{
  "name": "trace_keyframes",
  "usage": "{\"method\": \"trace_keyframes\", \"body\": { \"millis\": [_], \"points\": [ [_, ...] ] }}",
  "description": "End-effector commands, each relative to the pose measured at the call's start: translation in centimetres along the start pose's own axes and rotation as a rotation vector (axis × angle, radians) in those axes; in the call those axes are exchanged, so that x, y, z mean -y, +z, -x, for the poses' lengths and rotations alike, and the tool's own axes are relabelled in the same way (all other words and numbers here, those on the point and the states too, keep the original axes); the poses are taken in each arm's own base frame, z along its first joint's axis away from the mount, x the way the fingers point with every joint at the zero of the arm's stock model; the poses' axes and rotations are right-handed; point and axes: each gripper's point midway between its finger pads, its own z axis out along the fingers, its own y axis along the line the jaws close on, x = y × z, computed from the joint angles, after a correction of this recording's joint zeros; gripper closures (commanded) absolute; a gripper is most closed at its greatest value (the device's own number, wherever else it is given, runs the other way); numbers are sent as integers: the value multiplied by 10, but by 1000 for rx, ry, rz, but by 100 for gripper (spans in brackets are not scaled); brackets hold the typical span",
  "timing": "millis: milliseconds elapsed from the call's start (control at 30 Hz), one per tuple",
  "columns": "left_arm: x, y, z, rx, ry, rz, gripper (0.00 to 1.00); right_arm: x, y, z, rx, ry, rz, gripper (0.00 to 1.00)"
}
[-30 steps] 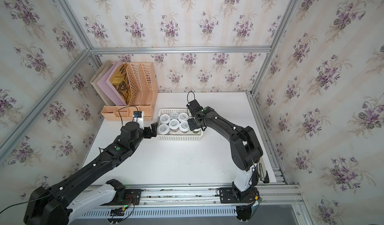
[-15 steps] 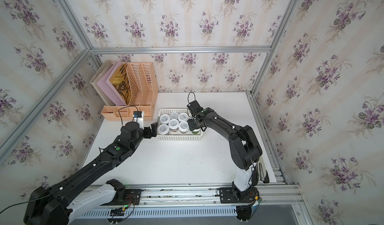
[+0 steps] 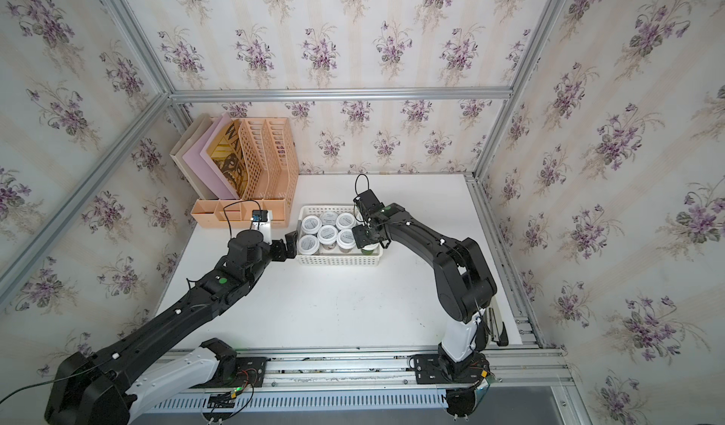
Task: Put the yogurt in the basket
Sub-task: Place the yogurt in the basket.
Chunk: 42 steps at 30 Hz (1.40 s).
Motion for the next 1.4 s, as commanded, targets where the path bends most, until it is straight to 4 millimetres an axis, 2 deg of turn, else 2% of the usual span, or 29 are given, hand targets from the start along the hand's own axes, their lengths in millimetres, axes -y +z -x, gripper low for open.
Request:
{"method": "trace_keyframes", "body": {
  "millis": [0, 300, 633, 833, 1100, 1167, 1367],
  "points": [
    [1, 0, 5, 18, -11, -2, 1, 2, -10, 6, 19, 3, -14, 20],
    [1, 0, 5, 17, -10, -3, 1, 4, -33, 20, 73, 1, -25, 7],
    [2, -1, 6, 18, -8, -8, 1, 2, -91, 46, 352, 42, 32, 1],
    [1, -8, 10, 47, 1, -13, 1, 13, -114, 39, 478, 50, 27, 0],
    [-26, -18, 9, 44, 105, 130, 1, 42, -107, 17, 562, 86, -31, 0],
    [-34, -20, 10, 39, 151, 176, 1, 60, -105, 13, 590, 123, -55, 0],
    [-52, -28, 6, 46, 215, 240, 1, 83, -97, 0, 615, 160, -125, 0]
  ]
}}
